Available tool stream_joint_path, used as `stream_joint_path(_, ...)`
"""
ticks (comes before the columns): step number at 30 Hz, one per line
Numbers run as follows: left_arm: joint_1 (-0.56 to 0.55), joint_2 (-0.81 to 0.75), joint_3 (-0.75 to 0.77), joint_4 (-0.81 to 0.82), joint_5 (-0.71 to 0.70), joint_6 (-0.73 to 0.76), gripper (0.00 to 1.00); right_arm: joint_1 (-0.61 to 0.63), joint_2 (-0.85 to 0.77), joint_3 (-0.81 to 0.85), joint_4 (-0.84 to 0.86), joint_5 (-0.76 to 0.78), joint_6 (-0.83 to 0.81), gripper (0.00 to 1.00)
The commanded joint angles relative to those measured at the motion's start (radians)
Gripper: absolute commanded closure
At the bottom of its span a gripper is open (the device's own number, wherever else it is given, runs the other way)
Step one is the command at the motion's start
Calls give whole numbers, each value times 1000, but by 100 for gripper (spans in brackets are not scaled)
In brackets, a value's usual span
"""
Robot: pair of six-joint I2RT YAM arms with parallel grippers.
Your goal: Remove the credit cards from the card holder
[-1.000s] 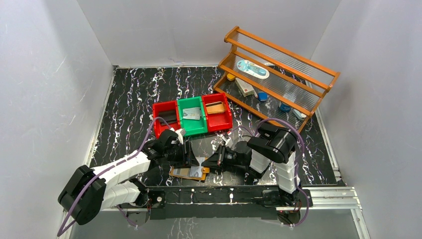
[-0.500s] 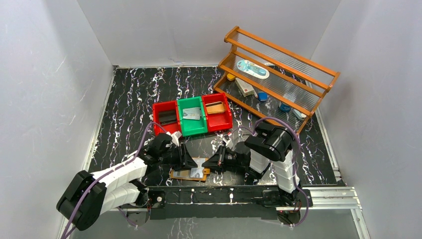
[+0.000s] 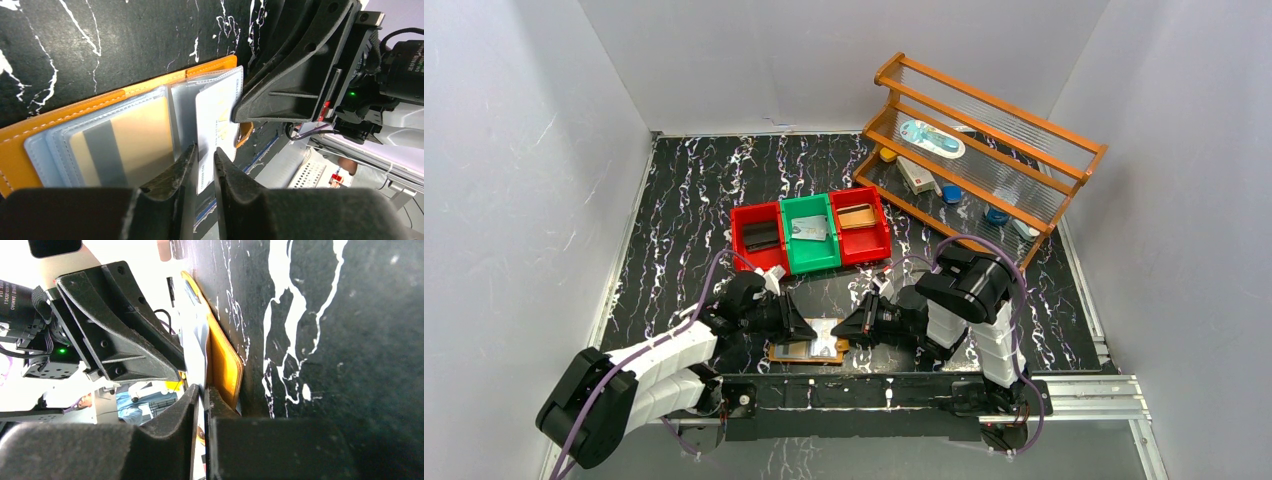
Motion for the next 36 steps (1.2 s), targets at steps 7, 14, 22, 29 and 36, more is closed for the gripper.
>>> stream_joint_path(7, -1, -29, 7, 108, 92, -14, 100, 6, -12, -7, 11, 1, 6, 81)
stream_joint_path(14, 1, -29, 17, 69, 74, 13, 100, 6, -21, -20, 3, 6, 1, 80)
stream_joint_path(22, 3, -64, 38, -30, 28, 56, 100, 5, -25, -24, 3, 2, -2, 87)
stream_joint_path(29, 7, -64, 42, -39, 26, 56, 100, 5, -38, -29, -14, 6, -6, 72)
stream_joint_path(36, 9, -69, 51, -51, 23, 59, 100, 5, -36, -26, -28, 6, -5, 92)
